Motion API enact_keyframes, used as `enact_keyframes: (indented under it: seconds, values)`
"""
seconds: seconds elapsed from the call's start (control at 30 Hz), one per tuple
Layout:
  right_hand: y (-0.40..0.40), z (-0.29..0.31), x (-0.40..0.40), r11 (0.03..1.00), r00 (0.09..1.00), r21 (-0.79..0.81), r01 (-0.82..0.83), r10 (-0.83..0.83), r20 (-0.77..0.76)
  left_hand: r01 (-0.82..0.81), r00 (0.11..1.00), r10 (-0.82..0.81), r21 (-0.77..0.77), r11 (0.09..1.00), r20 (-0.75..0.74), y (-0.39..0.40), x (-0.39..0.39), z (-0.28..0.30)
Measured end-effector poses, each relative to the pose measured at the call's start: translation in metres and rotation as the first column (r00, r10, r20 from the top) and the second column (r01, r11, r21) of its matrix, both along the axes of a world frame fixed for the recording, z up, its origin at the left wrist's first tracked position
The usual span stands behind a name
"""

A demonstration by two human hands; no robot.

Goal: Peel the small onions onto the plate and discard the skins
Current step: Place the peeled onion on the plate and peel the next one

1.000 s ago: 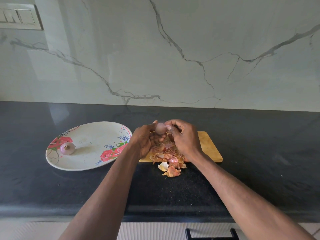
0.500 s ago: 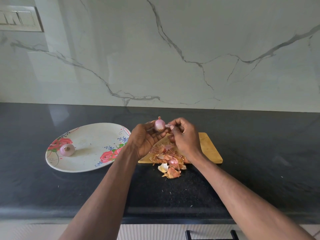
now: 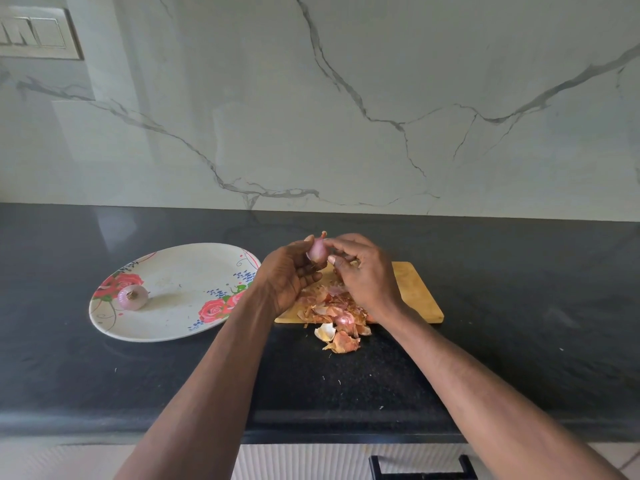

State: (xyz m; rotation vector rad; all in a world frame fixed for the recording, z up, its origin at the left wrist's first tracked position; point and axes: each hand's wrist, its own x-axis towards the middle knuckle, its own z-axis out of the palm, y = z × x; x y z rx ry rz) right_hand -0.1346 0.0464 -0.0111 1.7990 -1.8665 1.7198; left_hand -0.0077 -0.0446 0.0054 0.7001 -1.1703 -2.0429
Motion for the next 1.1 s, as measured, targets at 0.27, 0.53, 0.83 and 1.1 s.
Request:
enact_keyframes:
  seconds: [0.27,0.53,0.83,1.1]
  values:
    - [0.0019,0.0011,-0.0012,0.996,0.998,0.067,-0.055,0.054,0.012,-0.018,1.000,0.018,0.032,0.999,0.015,0.0012,-0.0021,0.0009]
    - [-0.0016,-0.0020,-0.0029,0.999,0.991,0.037,0.003,0.002,-0.135,-0.033,0.999,0.033,0.016,0.999,0.017,0.0047,-0.0015,0.0011]
    - [-0.0030,-0.0056,0.0011,0.999,0.983,-0.023,0.046,-0.050,-0.176,-0.032,0.999,0.031,0.043,0.999,0.016,0.0021,-0.0029,-0.0006]
    - [-0.0011,-0.0039,0.0012,0.998,0.981,-0.015,0.054,-0.056,-0.186,-0.050,0.998,0.048,0.055,0.997,0.026,0.0013,-0.0037,-0.0013]
